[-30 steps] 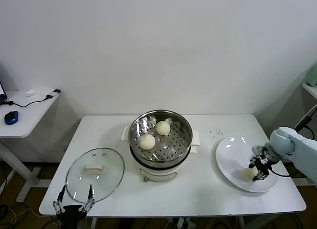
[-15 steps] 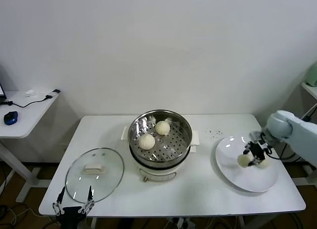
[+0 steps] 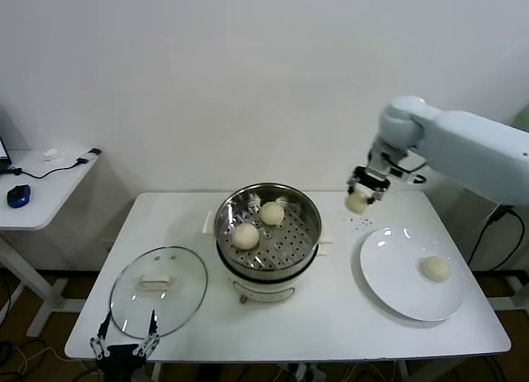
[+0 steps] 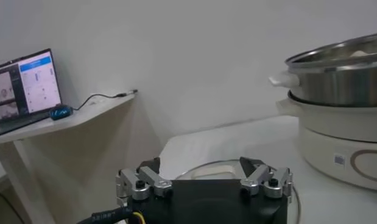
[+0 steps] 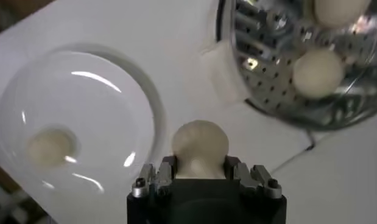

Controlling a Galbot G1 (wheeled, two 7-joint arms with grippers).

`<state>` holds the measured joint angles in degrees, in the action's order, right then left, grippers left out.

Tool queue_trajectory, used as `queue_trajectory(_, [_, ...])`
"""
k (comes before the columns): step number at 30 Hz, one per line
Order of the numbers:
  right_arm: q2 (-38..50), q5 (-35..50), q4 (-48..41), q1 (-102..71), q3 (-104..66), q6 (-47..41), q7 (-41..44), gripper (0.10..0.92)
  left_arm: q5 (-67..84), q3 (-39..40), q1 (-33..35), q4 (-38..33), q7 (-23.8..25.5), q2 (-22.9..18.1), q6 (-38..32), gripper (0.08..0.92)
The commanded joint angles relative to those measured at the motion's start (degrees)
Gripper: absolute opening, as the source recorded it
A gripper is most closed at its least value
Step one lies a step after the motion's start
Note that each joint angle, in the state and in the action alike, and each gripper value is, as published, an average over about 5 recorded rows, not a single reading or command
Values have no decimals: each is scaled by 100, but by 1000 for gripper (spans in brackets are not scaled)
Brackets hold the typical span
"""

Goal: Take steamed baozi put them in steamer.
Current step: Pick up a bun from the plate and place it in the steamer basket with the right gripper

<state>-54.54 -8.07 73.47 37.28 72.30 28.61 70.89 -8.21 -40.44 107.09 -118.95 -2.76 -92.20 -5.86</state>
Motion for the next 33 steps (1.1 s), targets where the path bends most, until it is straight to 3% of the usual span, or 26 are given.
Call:
queue_trajectory(1, [-1361,-367,326,230,84,852,93,526,-50,7,-14,8,6,9,32,823])
queue_trajectory(12, [-2061,-513,240,-715,72,670,199,533,-19,-20,-28,14,10,77,70,823])
queue_trajectory(33, [-2053,-384,358,-1125,219,418,222,550,21,-59,17,79,6,78,3,823])
